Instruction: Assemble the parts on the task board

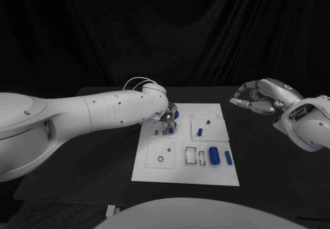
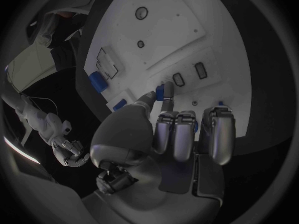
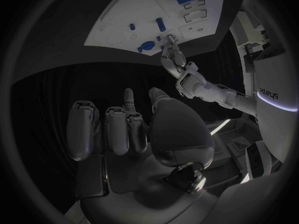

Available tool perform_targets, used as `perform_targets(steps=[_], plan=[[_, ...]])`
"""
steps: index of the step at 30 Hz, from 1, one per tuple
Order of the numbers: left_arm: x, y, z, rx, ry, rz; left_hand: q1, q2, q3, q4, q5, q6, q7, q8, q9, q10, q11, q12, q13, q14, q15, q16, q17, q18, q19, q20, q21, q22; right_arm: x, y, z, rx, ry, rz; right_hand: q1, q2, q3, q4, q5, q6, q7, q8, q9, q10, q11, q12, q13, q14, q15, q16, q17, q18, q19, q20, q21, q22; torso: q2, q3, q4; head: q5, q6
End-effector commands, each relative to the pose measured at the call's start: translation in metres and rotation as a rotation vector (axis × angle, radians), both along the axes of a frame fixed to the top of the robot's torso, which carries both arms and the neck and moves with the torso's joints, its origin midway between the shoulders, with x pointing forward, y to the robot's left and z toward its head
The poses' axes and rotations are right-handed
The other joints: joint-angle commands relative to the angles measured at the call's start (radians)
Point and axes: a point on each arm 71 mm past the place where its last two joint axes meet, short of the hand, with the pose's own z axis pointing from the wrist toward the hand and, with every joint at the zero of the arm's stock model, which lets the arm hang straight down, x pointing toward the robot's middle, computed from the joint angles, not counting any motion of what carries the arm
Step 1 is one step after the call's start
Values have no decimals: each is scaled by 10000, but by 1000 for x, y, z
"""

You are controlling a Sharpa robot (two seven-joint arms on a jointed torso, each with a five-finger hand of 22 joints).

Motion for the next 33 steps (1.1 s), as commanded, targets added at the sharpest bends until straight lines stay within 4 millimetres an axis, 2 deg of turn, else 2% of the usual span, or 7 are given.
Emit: perform_targets(steps=[1,8,13,22,28,33], plan=[[-2,-2,-1,-116,140,-187,-65,-189,479,-234,205,80,-15,-69,78,1042,38,-5,2618,1039,25,25,2629,130,-57,23,-57,1274,0,0,-1,-63,99,-71,80,6,-17,-61,46,75,-16,24,-14,1045,75,25,2635,567,91,-68,-20,37,253,81,-51,1961,1,3,2,20,2],[-2,2,-1,-227,75,-142,-623,-651,2127,-967,375,150,-2,-96,463,1042,34,-5,2618,1039,20,25,2629,123,-18,30,-81,1340,0,0,-2,-80,122,-73,91,8,-14,-64,55,76,-16,24,-15,1045,75,25,2635,565,92,-72,-27,37,253,81,-50,1962,-5,0,0,38,2],[-1,5,0,-322,-51,-36,-1009,-800,2868,-1246,594,169,8,-54,740,1042,22,-5,2618,1039,25,25,2629,116,23,25,-81,1392,1,0,-2,-89,134,-65,91,8,-14,-64,55,76,-16,24,-15,1045,75,25,2635,565,92,-72,-27,37,253,81,-50,1962,-2,-3,10,48,2],[-3,18,2,-504,-361,298,-1180,-846,3079,-1299,639,189,2,-33,843,1042,29,-5,2618,1039,12,25,2629,111,44,26,-78,1415,1,-2,-2,-98,158,-102,102,10,-12,-65,63,79,-16,25,-17,1045,76,25,2635,561,93,-81,-48,40,248,82,-63,1958,0,-7,15,9,2],[-5,31,4,-650,-628,619,-1346,-872,3171,-1271,573,206,-9,-23,908,1042,22,-5,2618,1039,6,25,2629,111,51,23,-83,1422,1,-1,-2,-115,182,-99,113,13,-10,-65,69,84,-16,26,-18,1045,76,25,2635,560,93,-84,-53,43,242,82,-78,1953,-8,-4,2,50,2],[-7,36,4,-712,-697,709,-1432,-864,3216,-1238,527,210,-12,-24,938,1042,18,-5,2618,1039,2,25,2629,108,65,20,-78,1435,1,-1,-3,-133,213,-102,131,16,-7,-68,77,87,-15,26,-20,1045,75,25,2635,557,93,-92,-70,45,239,83,-85,1951,-11,1,3,34,2]])
